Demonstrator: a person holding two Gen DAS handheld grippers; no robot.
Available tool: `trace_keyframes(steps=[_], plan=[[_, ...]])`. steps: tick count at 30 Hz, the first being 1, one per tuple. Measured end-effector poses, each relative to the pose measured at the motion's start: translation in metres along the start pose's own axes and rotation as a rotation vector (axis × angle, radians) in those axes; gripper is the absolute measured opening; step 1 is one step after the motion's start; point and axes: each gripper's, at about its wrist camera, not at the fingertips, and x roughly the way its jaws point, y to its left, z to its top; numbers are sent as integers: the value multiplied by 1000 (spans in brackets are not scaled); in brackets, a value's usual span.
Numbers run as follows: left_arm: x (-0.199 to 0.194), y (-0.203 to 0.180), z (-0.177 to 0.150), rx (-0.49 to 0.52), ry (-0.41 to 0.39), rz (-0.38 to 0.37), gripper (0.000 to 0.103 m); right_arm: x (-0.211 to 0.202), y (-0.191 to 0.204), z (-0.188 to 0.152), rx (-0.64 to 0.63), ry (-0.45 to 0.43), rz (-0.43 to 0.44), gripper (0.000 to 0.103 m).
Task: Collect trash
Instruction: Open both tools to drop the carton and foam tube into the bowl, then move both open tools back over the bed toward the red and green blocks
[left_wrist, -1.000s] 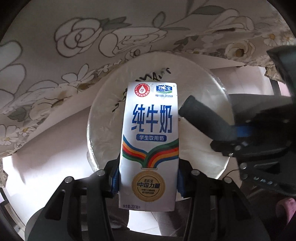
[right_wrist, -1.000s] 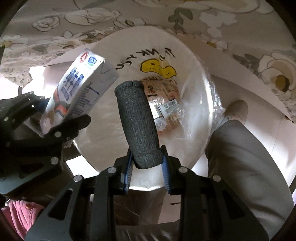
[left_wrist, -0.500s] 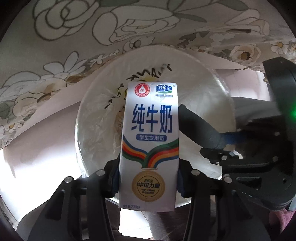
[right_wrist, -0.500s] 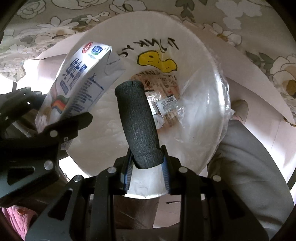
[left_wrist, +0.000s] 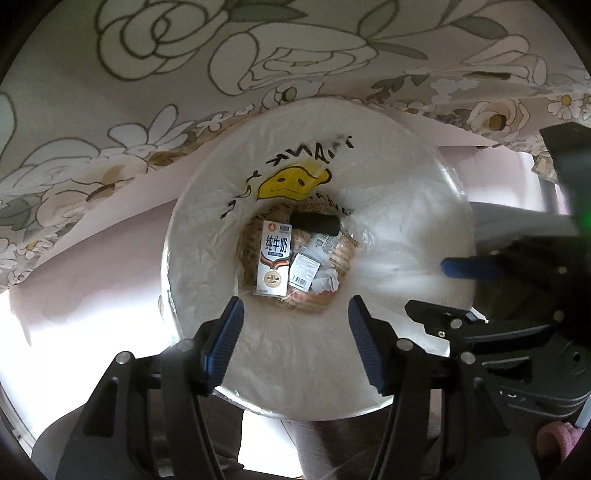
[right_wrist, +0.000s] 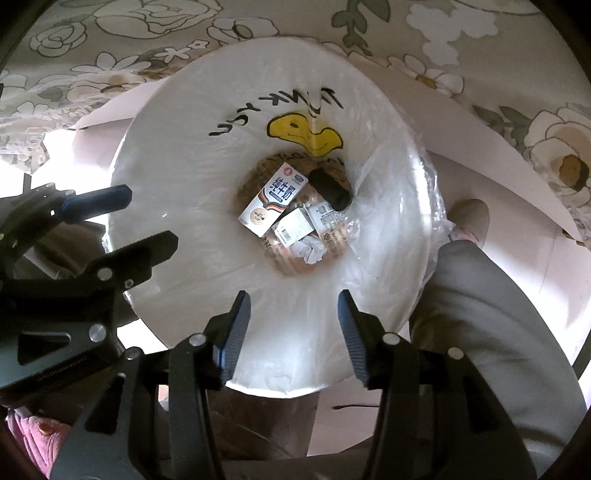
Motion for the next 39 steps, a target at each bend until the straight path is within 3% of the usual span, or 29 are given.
trace_keyframes(steps=[9, 15, 22, 29, 39], plan=[[-7, 0, -1, 5, -19, 15, 61, -4, -1, 0, -12, -9, 4, 50], [-25, 2, -7, 15, -45, 20, 61, -27, -3, -8, -33, -31, 33, 51], [-78, 4, -17, 64, -152, 76, 62, -80, -4, -29, -122, -117, -31, 54], [-148, 7, -19, 42, -295, 108, 75, -141, -7, -45, -137, -217, -30, 61], [-251, 9, -6, -34, -484, 154, 82, -231, -1, -58, -179, -417, -17, 72]])
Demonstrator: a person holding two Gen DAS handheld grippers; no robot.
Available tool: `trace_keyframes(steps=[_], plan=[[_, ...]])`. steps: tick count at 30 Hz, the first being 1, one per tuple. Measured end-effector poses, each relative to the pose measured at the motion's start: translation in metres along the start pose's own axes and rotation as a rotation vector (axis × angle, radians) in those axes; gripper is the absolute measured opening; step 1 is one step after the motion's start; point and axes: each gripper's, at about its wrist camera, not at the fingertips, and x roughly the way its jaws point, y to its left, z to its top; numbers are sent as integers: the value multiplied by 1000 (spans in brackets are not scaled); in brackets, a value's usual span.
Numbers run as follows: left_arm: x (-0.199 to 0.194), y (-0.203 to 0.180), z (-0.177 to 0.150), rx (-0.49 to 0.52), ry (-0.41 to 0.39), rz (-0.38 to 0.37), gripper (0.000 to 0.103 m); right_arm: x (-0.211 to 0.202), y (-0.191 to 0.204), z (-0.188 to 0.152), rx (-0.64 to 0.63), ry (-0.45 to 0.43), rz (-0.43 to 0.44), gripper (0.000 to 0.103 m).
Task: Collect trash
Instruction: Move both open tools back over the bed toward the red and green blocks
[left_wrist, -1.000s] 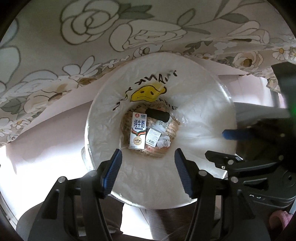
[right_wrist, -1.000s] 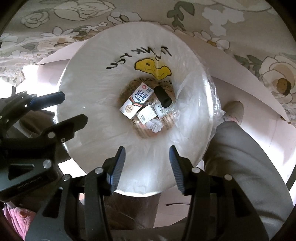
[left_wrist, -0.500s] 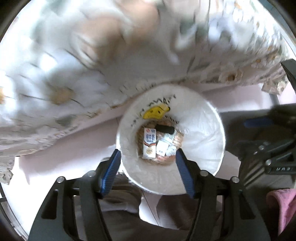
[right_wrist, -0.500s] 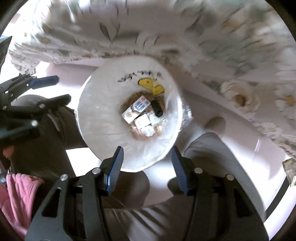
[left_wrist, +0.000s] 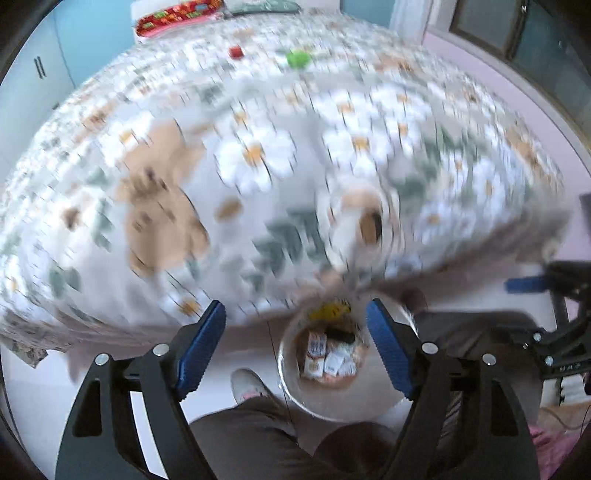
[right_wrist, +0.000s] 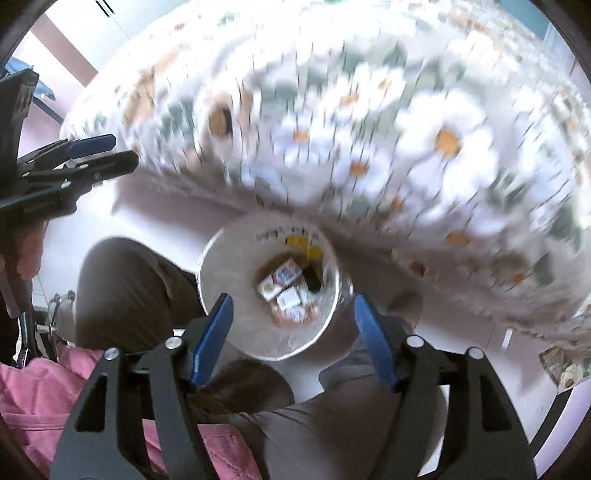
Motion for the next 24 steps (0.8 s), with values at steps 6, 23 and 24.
trace_keyframes(steps=[6, 23, 24], plan=[[-31, 5, 37, 3, -83, 107, 88, -48, 2, 21, -30, -125, -29, 76], [-65, 11, 159, -4, -205, 221, 89, -120, 3, 115, -101, -355, -56, 78], [-63, 13, 169, -12, -206, 219, 89, -120, 2, 119, -105, -360, -59, 78]])
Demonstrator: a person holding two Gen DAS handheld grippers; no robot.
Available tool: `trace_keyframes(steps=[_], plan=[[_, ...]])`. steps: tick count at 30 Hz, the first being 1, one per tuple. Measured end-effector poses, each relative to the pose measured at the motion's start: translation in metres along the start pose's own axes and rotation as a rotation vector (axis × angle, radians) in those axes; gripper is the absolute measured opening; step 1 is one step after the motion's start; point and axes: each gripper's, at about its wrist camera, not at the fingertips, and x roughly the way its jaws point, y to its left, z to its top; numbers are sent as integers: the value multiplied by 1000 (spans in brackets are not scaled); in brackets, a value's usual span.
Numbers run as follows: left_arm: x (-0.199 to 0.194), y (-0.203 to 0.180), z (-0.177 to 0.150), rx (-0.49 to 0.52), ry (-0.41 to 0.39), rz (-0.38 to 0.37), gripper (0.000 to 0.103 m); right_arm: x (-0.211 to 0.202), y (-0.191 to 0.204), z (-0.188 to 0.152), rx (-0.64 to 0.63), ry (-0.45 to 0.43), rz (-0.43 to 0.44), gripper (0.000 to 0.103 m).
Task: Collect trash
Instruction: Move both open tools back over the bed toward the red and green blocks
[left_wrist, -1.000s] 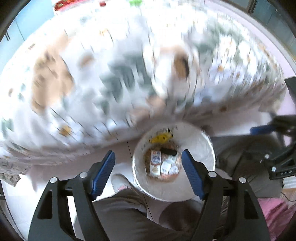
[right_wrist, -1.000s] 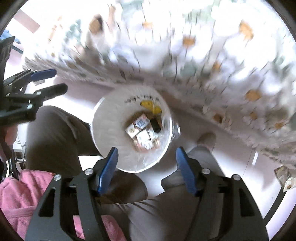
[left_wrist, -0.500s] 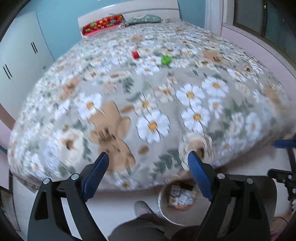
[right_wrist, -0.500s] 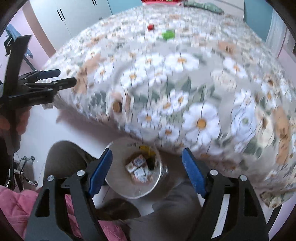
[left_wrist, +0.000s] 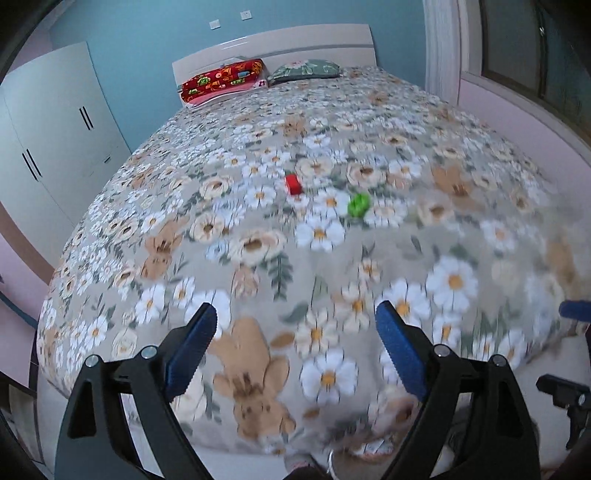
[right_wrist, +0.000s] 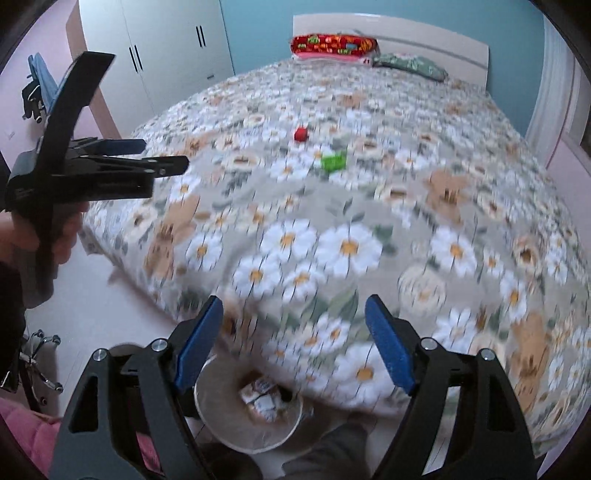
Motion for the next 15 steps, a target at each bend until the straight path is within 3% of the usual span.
trace_keyframes(steps=[15], plan=[[108, 7, 103, -29, 35, 54, 89, 86, -44, 108, -43, -1, 30, 79]])
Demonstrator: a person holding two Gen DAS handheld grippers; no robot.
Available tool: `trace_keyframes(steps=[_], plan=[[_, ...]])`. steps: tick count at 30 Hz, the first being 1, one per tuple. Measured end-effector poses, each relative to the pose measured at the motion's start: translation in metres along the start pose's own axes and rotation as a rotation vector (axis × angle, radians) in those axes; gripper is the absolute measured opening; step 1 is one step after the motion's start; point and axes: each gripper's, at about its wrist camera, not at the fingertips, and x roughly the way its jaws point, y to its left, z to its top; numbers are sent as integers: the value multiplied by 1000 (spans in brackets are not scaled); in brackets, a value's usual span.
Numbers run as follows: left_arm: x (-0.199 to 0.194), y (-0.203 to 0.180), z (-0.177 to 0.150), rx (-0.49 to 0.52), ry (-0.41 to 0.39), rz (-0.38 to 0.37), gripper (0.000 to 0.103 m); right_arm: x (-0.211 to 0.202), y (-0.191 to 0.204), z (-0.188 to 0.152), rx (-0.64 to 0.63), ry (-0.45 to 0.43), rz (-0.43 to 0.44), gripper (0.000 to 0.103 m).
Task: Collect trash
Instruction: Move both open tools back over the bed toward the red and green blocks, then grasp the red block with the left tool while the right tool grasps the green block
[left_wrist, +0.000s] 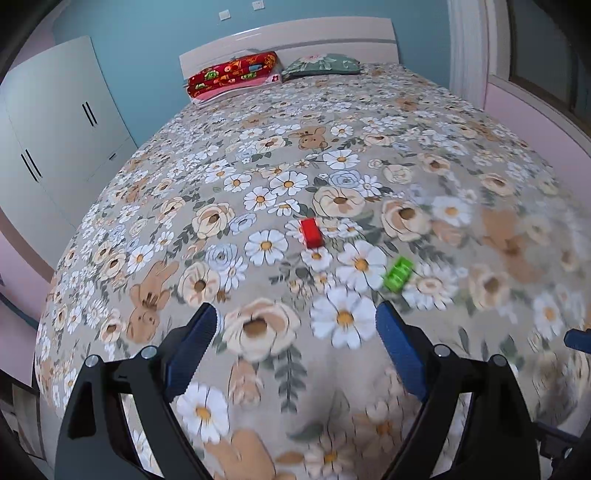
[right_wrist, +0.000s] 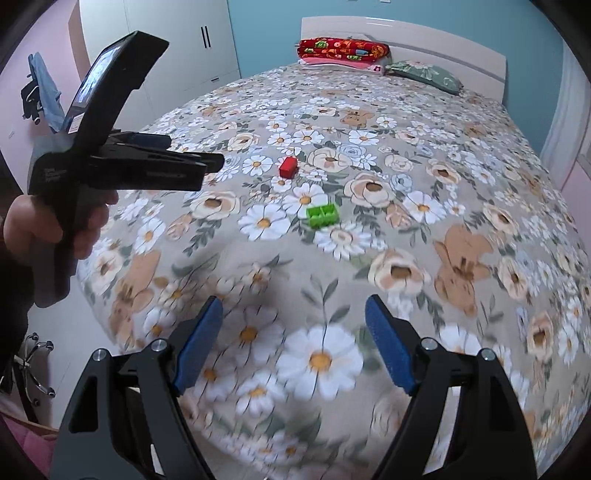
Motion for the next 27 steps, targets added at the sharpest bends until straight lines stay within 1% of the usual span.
trace_keyframes(steps=[5, 8, 11, 14, 20, 24, 25, 26, 27], plan=[[46, 1, 25, -10, 30, 3, 89, 46, -13, 29, -13, 25, 8, 79], [75, 2, 38, -42, 63, -26, 89, 75, -19, 41, -15, 45, 18, 79], [100, 3, 49, -56, 76, -40, 89, 105, -24, 55, -5, 70, 52, 79], [124, 1, 59, -60, 89, -53, 89, 135, -30, 65, 13, 93, 63, 79], [166, 0, 68, -102, 130, -75, 89, 187, -43, 74, 65, 131, 77, 79], [188, -5, 69, -88, 145, -49, 89, 209, -48, 76, 85, 141, 76, 79], [192, -6, 69, -90, 147, -46, 85, 212, -48, 77, 82, 140, 75, 79], [199, -6, 69, -98, 156, -53, 75, 215, -47, 79, 73, 139, 69, 79], [202, -6, 69, -105, 166, -63, 68, 217, -46, 80, 66, 139, 63, 79]])
